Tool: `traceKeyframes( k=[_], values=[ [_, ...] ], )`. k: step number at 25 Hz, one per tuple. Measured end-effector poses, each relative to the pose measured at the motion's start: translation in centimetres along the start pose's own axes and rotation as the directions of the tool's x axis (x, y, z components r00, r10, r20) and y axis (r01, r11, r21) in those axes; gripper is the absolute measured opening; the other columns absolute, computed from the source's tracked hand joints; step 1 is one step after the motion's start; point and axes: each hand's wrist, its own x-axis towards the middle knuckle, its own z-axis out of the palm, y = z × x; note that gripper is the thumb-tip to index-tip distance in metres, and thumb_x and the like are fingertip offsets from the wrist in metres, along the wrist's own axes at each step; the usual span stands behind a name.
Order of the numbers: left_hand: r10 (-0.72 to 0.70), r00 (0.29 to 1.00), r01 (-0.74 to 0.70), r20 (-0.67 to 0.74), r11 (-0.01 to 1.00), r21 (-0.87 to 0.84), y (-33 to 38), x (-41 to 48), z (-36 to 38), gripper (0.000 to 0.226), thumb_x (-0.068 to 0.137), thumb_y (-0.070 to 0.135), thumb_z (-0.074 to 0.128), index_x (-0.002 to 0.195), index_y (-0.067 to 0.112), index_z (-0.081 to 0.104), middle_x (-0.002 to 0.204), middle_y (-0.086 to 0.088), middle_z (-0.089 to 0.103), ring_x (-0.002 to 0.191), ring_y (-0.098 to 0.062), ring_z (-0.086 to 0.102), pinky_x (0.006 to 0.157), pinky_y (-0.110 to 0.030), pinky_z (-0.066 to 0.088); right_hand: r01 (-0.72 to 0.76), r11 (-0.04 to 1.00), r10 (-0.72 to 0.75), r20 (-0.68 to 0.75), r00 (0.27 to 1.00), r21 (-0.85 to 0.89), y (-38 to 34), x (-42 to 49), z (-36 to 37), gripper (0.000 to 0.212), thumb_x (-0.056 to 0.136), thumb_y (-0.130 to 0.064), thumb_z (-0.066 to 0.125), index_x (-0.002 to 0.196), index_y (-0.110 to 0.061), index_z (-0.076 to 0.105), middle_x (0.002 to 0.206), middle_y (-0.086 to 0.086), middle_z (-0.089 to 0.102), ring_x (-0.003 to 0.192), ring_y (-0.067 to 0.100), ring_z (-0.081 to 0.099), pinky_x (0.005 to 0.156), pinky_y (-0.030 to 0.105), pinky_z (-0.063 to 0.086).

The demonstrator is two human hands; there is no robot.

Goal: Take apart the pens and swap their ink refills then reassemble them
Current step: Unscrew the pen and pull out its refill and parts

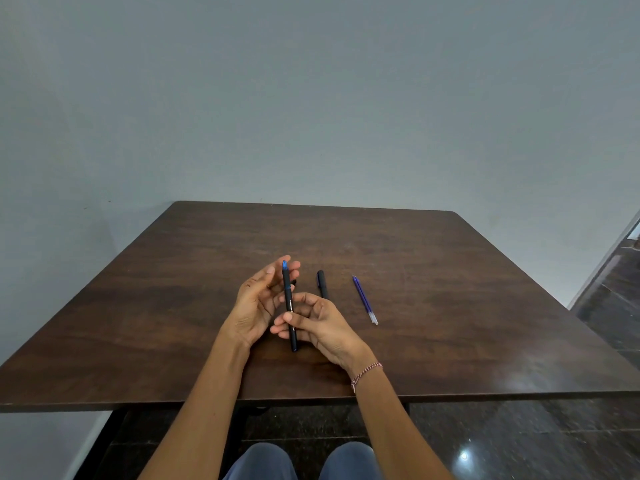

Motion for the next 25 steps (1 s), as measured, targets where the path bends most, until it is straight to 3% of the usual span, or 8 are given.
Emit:
traceKeyframes(
  k=[2, 5, 9, 12, 14, 18, 25],
  values=[
    [-0.016, 1.000, 0.016, -0.006, 1.000, -0.001, -0.08, 0.07, -0.01, 0.028, 0.087, 0.013, 0.052, 0.109, 0.013, 0.069, 0.107, -0.009, 0.072, 0.098, -0.016, 0.069, 0.069, -0.019, 0.057, 0.002, 1.000, -0.002, -0.007, 1.000, 0.007, 0.00, 0.04, -0.02, 0.022, 0.088, -0.003, 0.062, 0.109, -0.010, 0.062, 0.088, 0.011, 0.073, 0.085, 0.023, 0.072, 0.078, 0.029, 0.059],
    [-0.015, 1.000, 0.016, -0.022, 0.999, 0.051, -0.14, 0.09, 0.03, 0.026, 0.082, 0.013, 0.056, 0.098, 0.018, 0.076, 0.096, -0.006, 0.075, 0.090, -0.013, 0.071, 0.066, -0.020, 0.057, -0.006, 1.000, 0.006, -0.001, 1.000, 0.006, -0.03, 0.08, -0.05, 0.022, 0.089, -0.004, 0.061, 0.110, -0.009, 0.062, 0.089, 0.011, 0.073, 0.085, 0.023, 0.072, 0.079, 0.030, 0.059],
    [-0.003, 0.997, 0.009, -0.074, 0.997, 0.074, -0.16, 0.07, 0.11, 0.020, 0.076, 0.013, 0.062, 0.090, 0.020, 0.076, 0.080, -0.001, 0.073, 0.066, -0.008, 0.068, 0.054, -0.017, 0.054, -0.026, 1.000, 0.026, 0.009, 1.000, 0.014, -0.02, 0.08, 0.01, 0.022, 0.090, -0.002, 0.060, 0.111, -0.009, 0.060, 0.089, 0.011, 0.073, 0.086, 0.023, 0.072, 0.078, 0.030, 0.059],
    [-0.005, 0.995, 0.018, -0.098, 0.992, 0.127, -0.18, 0.03, 0.18, 0.018, 0.073, 0.016, 0.066, 0.085, 0.020, 0.078, 0.068, 0.004, 0.068, 0.054, -0.004, 0.060, 0.053, -0.017, 0.052, -0.033, 0.999, 0.033, 0.023, 0.999, 0.010, -0.08, 0.09, 0.02, 0.024, 0.089, -0.003, 0.060, 0.112, -0.009, 0.058, 0.089, 0.011, 0.073, 0.085, 0.022, 0.072, 0.078, 0.029, 0.059],
    [-0.010, 0.995, 0.021, -0.094, 0.994, 0.110, -0.17, -0.01, 0.19, 0.019, 0.075, 0.022, 0.064, 0.088, 0.018, 0.078, 0.071, 0.002, 0.070, 0.057, -0.006, 0.063, 0.053, -0.018, 0.053, -0.027, 1.000, 0.026, 0.017, 1.000, 0.016, -0.12, 0.10, -0.02, 0.023, 0.090, -0.003, 0.060, 0.112, -0.008, 0.059, 0.089, 0.011, 0.072, 0.085, 0.022, 0.072, 0.078, 0.029, 0.059],
    [-0.014, 0.999, 0.016, -0.036, 0.999, 0.035, -0.17, 0.14, 0.10, 0.028, 0.083, 0.016, 0.056, 0.107, 0.008, 0.069, 0.100, -0.009, 0.074, 0.092, -0.017, 0.070, 0.070, -0.022, 0.057, -0.016, 0.999, 0.016, 0.001, 1.000, 0.049, -0.13, 0.15, -0.20, 0.021, 0.090, -0.002, 0.059, 0.110, -0.008, 0.059, 0.089, 0.012, 0.072, 0.085, 0.023, 0.072, 0.078, 0.029, 0.059],
    [-0.011, 1.000, 0.014, -0.028, 0.992, 0.129, -0.02, 0.07, 0.21, 0.033, 0.078, 0.015, 0.063, 0.110, 0.017, 0.069, 0.070, 0.003, 0.066, 0.058, -0.005, 0.060, 0.055, -0.016, 0.051, -0.032, 0.999, 0.031, 0.026, 0.999, 0.037, 0.02, 0.23, -0.22, 0.023, 0.090, -0.005, 0.061, 0.112, -0.010, 0.060, 0.090, 0.012, 0.073, 0.087, 0.023, 0.072, 0.079, 0.029, 0.058]
  ],
)
